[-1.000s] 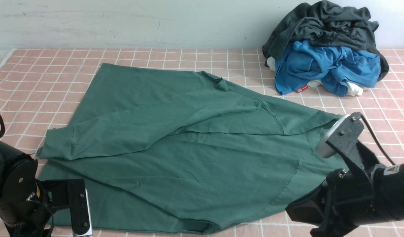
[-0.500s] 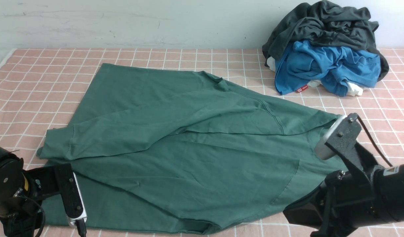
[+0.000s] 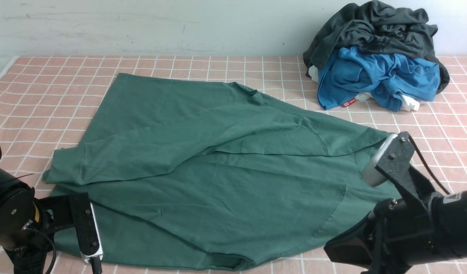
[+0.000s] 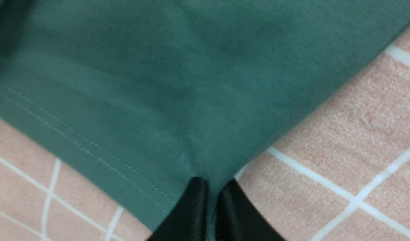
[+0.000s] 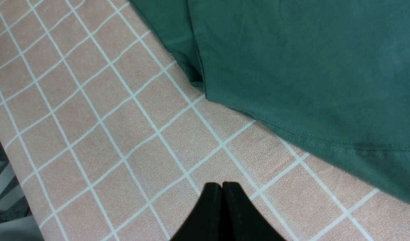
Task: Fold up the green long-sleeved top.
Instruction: Use both arms simultaneously to clamp the lower edge of the clothing fabric
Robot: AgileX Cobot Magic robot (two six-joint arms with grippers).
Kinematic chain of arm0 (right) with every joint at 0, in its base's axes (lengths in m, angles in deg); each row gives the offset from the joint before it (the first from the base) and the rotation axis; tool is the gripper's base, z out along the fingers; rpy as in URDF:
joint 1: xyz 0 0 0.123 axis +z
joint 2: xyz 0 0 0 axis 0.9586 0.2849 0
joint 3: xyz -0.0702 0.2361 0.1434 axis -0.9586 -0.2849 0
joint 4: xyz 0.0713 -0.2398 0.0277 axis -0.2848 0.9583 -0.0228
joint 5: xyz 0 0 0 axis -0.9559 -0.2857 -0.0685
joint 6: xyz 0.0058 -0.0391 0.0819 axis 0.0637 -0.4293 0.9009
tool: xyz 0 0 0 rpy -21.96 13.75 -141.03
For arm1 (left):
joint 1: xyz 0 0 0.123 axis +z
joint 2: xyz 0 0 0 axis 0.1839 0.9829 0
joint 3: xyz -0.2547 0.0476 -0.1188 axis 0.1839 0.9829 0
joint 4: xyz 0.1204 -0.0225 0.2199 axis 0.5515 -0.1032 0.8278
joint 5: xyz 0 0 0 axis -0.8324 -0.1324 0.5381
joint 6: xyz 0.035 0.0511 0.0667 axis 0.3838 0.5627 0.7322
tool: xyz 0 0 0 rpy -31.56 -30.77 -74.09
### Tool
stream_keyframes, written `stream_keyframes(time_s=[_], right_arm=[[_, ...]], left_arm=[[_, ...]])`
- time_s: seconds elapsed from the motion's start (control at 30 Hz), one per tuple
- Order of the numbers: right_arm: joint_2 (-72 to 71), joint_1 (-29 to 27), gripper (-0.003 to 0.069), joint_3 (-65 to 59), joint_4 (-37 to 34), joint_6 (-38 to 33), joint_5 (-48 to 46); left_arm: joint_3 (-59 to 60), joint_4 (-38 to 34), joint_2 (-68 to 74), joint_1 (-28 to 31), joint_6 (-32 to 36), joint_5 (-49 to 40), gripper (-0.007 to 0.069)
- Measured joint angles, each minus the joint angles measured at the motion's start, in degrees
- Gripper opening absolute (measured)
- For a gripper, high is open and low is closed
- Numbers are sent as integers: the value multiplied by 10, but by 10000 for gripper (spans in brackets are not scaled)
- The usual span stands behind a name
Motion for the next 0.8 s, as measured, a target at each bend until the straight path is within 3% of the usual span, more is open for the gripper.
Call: stream_keyframes(time_s=[0.23,0.4,0.43,0.47,0.57,0.6,0.63,0.8], right_arm=[[-29,0,-8,0,-3,-72,20],[-24,0,34,0,-5,-173,118],[-21,0,44,0,-3,-182,124],[-3,0,105,0,8,-226,150],[47,0,235,0,53,-275,180],[47,0,235,0,57,-278,182],[90,0,309,0,95,-295,204],[183,0,368,0,197,-304,269]], left_arm=[[-6,-5,-60,0,-39,15,6],[-33,-27,-80,0,-242,20,6],[-34,-27,-80,0,-258,20,6],[-35,-27,-80,0,-317,19,6],[-37,-27,-80,0,-371,11,6],[-38,-28,-80,0,-371,11,6],[-44,-28,-80,0,-382,10,6],[-68,-30,-80,0,-391,5,6]])
